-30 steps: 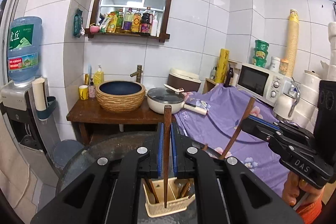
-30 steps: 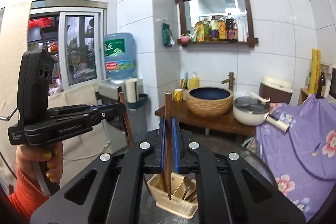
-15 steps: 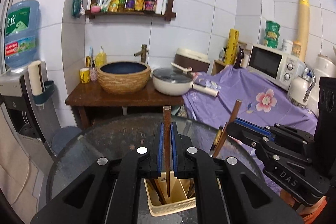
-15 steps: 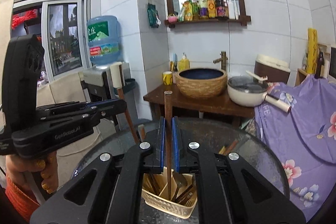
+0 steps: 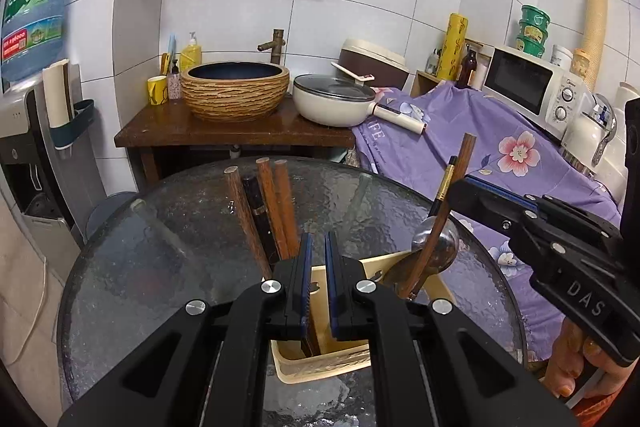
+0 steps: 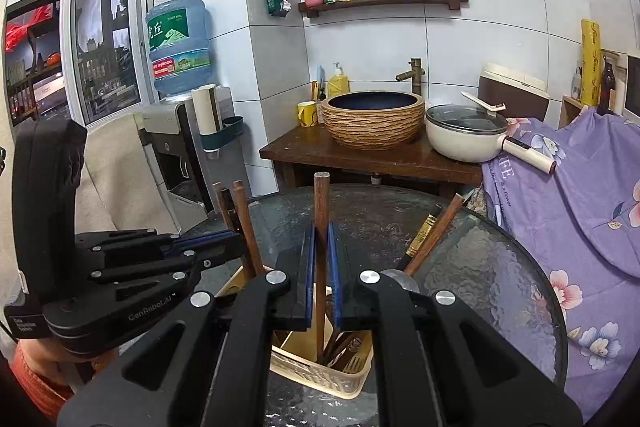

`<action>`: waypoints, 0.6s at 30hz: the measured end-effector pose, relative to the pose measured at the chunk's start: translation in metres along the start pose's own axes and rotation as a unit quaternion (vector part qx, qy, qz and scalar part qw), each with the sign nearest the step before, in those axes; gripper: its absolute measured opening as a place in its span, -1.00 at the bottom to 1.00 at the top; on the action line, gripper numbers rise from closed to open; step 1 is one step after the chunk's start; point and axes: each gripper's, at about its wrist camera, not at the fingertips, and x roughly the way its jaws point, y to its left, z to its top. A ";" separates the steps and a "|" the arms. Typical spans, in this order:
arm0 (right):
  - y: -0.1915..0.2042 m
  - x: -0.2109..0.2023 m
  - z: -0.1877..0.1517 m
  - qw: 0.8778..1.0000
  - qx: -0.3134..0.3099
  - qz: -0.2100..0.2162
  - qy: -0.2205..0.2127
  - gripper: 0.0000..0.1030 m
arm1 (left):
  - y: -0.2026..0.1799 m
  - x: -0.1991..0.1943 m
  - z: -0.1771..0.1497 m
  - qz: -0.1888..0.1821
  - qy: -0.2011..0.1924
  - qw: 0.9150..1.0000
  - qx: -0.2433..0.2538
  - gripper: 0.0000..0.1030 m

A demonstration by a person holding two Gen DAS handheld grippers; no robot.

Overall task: Organize utensils
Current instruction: 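Lower both brown chopsticks into the cream holder with both grippers, then open both grippers to release the chopsticks and pull back from the holder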

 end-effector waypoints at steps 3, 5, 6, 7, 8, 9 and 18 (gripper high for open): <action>0.000 0.000 0.000 1.000 0.002 0.000 -0.001 -0.81 | 0.002 -0.005 0.001 -0.004 -0.007 1.000 -0.002 -0.87; -0.002 -0.005 -0.002 1.000 0.005 -0.004 -0.012 -0.31 | 0.002 -0.012 0.001 -0.007 -0.013 1.000 0.001 -0.85; -0.003 -0.009 -0.002 1.000 0.008 -0.007 -0.019 0.15 | 0.002 -0.018 0.000 -0.008 -0.020 1.000 0.003 -0.74; -0.003 -0.015 -0.003 0.999 0.011 -0.011 -0.032 0.21 | 0.001 -0.022 -0.001 -0.007 -0.025 1.000 0.004 -0.54; -0.002 -0.021 -0.003 0.999 0.010 -0.013 -0.039 0.20 | 0.001 -0.030 -0.003 -0.009 -0.035 0.999 0.003 -0.41; -0.002 -0.024 -0.003 0.999 0.008 -0.013 -0.042 0.20 | 0.002 -0.039 -0.006 -0.012 -0.047 0.999 0.001 -0.06; 0.021 -0.086 -0.063 0.992 -0.036 -0.063 -0.102 0.89 | 0.017 -0.108 -0.082 0.045 -0.140 0.989 0.005 0.88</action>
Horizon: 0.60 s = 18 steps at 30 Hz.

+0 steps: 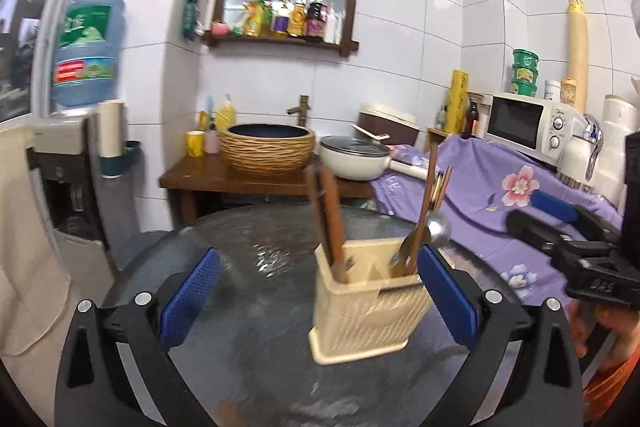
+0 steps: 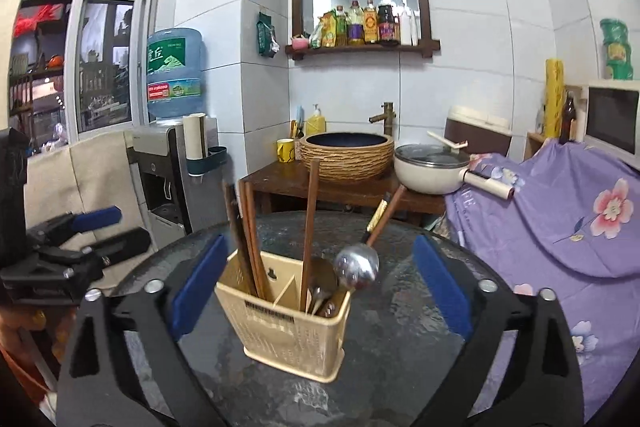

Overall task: Organize utensils
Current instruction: 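Open both grippers to release the chopsticks and pull back from the holder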

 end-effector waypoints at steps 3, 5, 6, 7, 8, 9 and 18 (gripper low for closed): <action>0.010 -0.028 -0.035 1.000 0.000 0.005 -0.021 0.89 | 0.010 -0.021 -0.026 0.010 -0.017 1.000 -0.018 0.88; 0.016 -0.043 -0.057 1.000 0.007 0.011 -0.024 0.89 | 0.014 -0.038 -0.049 0.019 -0.030 0.999 -0.031 0.88; 0.019 -0.048 -0.065 1.000 0.008 0.013 -0.026 0.89 | 0.014 -0.045 -0.060 0.021 -0.034 0.999 -0.036 0.88; 0.023 -0.057 -0.078 1.000 0.011 0.011 -0.027 0.89 | 0.013 -0.052 -0.069 0.023 -0.035 0.998 -0.040 0.88; 0.028 -0.065 -0.090 1.000 0.013 0.008 -0.027 0.89 | 0.012 -0.058 -0.078 0.022 -0.035 0.998 -0.044 0.88; 0.033 -0.072 -0.101 0.999 0.013 0.006 -0.029 0.89 | 0.011 -0.063 -0.085 0.019 -0.033 0.998 -0.046 0.88; 0.055 -0.132 -0.152 0.999 0.022 -0.005 -0.030 0.89 | -0.016 -0.116 -0.145 -0.009 -0.023 0.999 -0.043 0.88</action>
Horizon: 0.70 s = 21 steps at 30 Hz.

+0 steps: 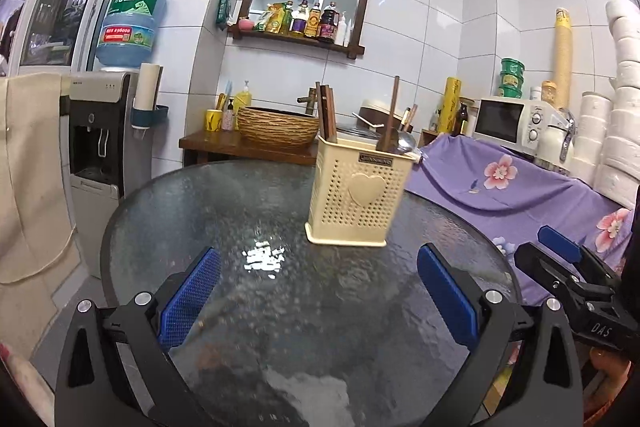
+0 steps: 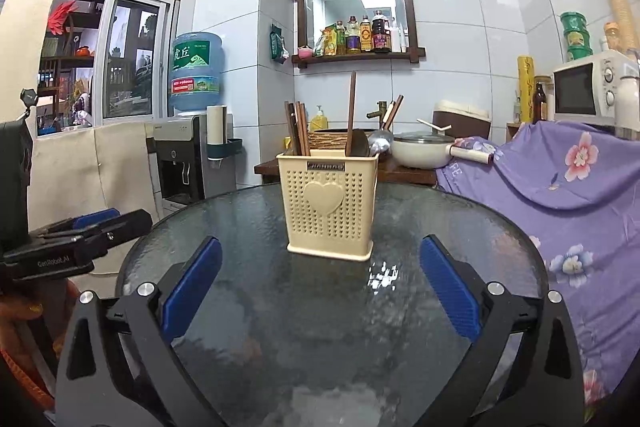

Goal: Organize utensils

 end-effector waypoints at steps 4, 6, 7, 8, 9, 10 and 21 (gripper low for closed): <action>-0.002 -0.030 -0.010 1.000 0.002 -0.014 -0.011 0.89 | -0.004 -0.017 -0.011 0.013 -0.011 1.000 0.005 0.88; -0.007 -0.045 -0.012 0.999 0.000 -0.028 -0.020 0.89 | -0.006 -0.022 -0.014 0.027 -0.009 1.000 0.013 0.88; -0.009 -0.049 -0.012 0.999 0.002 -0.029 -0.020 0.89 | -0.005 -0.023 -0.015 0.028 -0.008 0.999 0.013 0.88; -0.012 -0.053 -0.012 0.999 0.006 -0.028 -0.019 0.89 | -0.005 -0.024 -0.015 0.026 -0.007 1.000 0.012 0.88; -0.014 -0.057 -0.013 0.999 0.008 -0.027 -0.017 0.89 | -0.005 -0.026 -0.016 0.025 -0.007 1.000 0.011 0.88; -0.016 -0.060 -0.013 1.000 0.009 -0.026 -0.014 0.89 | -0.005 -0.026 -0.016 0.025 -0.007 1.000 0.010 0.88; -0.004 -0.056 -0.010 1.000 -0.005 -0.018 -0.015 0.89 | -0.003 -0.030 -0.014 0.041 -0.013 0.999 0.018 0.88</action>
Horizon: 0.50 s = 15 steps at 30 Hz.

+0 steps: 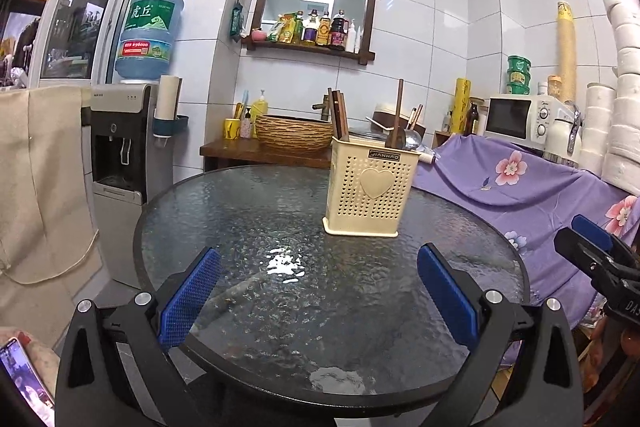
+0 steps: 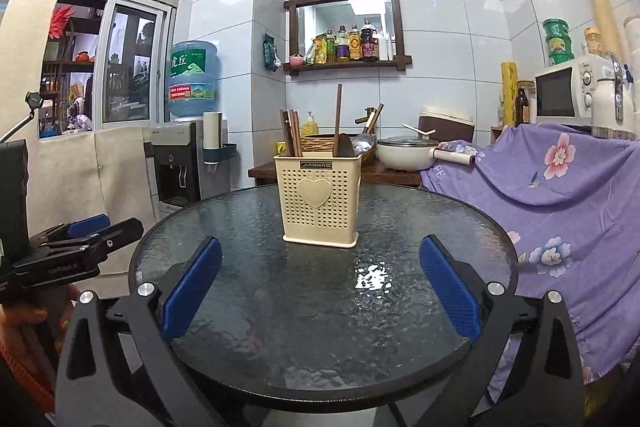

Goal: Organize utensils

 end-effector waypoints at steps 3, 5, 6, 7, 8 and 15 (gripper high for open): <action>0.003 0.002 0.001 1.000 -0.005 0.003 -0.001 0.89 | 0.002 0.002 0.001 0.001 0.004 1.000 -0.004 0.88; 0.003 0.003 0.001 1.000 -0.006 0.004 0.000 0.89 | 0.002 0.003 0.001 0.001 0.006 1.000 -0.003 0.88; 0.003 0.004 0.001 1.000 -0.006 0.004 0.001 0.89 | 0.001 0.003 0.001 0.000 0.008 1.000 -0.002 0.88; 0.002 0.004 0.001 1.000 -0.004 0.004 0.002 0.89 | 0.000 0.003 0.001 0.001 0.008 1.000 -0.001 0.88; 0.002 0.004 0.001 1.000 -0.002 0.004 0.002 0.89 | 0.000 0.003 0.001 0.002 0.007 1.000 0.000 0.88; 0.000 0.004 0.000 1.000 0.001 0.002 0.002 0.89 | -0.004 0.004 0.002 0.002 0.007 1.000 0.004 0.88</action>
